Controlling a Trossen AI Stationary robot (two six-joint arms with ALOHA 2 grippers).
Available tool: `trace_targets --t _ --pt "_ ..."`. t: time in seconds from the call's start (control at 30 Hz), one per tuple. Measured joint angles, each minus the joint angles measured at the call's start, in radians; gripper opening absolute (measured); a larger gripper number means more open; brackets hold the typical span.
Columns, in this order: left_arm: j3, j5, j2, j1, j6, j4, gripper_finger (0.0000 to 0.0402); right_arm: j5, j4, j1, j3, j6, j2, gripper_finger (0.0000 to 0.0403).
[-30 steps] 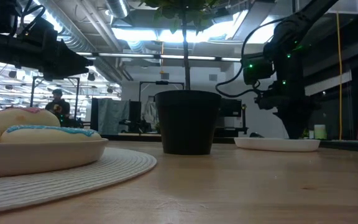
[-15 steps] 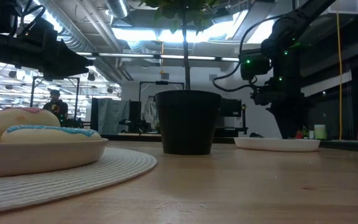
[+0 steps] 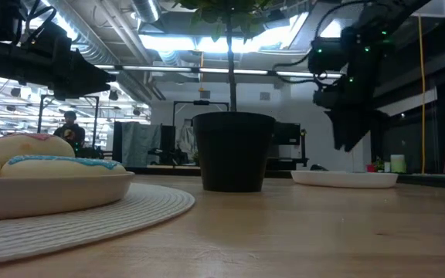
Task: Pick & Place donuts
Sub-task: Return to Home Position
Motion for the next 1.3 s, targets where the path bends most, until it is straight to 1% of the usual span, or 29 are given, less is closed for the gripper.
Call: trace_targets --t 0.13,0.2,0.27,0.37,0.43,0.57,0.67,0.77,0.83,0.9,1.03,1.17,1.3 --pt "0.000 0.000 0.000 0.000 0.000 0.000 0.0233 -0.041 0.205 -0.055 -0.100 -0.002 -0.085 0.0151" --pt "0.000 0.000 0.000 0.000 0.000 0.000 0.0233 -0.066 0.318 -0.081 -0.146 -0.014 -0.129 0.0160" --pt "0.000 0.000 0.000 0.000 0.000 0.000 0.0233 -0.089 0.418 -0.112 -0.197 -0.049 -0.180 0.0177" --pt "0.000 0.000 0.000 0.000 0.000 0.000 0.0233 -0.083 0.550 -0.160 -0.264 -0.121 -0.274 0.0216" --pt "0.000 0.000 0.000 0.000 0.000 0.000 0.0233 -0.056 0.624 -0.194 -0.305 -0.187 -0.355 0.0246" --pt "0.000 0.000 0.000 0.000 0.000 0.000 0.0233 0.034 0.698 -0.253 -0.366 -0.324 -0.538 0.0300" --pt "0.000 0.000 0.000 0.000 0.000 0.000 0.0233 0.125 0.754 -0.297 -0.408 -0.420 -0.663 0.0329" --pt "0.000 0.000 0.000 0.000 0.000 0.000 0.0233 0.195 0.822 -0.339 -0.451 -0.516 -0.767 0.0349" --pt "0.000 0.000 0.000 0.000 0.000 0.000 0.0233 0.227 0.849 -0.363 -0.484 -0.562 -0.827 0.0357" --pt "0.000 0.000 0.000 0.000 0.000 0.000 0.0233 0.235 0.877 -0.384 -0.518 -0.593 -0.882 0.0361" --pt "0.000 0.000 0.000 0.000 0.000 0.000 0.0233 0.235 0.944 -0.412 -0.598 -0.596 -0.978 0.0362" --pt "0.000 0.000 0.000 0.000 0.000 0.000 0.0233 0.234 1.015 -0.426 -0.691 -0.523 -1.030 0.0362" --pt "0.000 0.000 0.000 0.000 0.000 0.000 0.0233 0.234 1.055 -0.431 -0.766 -0.435 -1.037 0.0362"
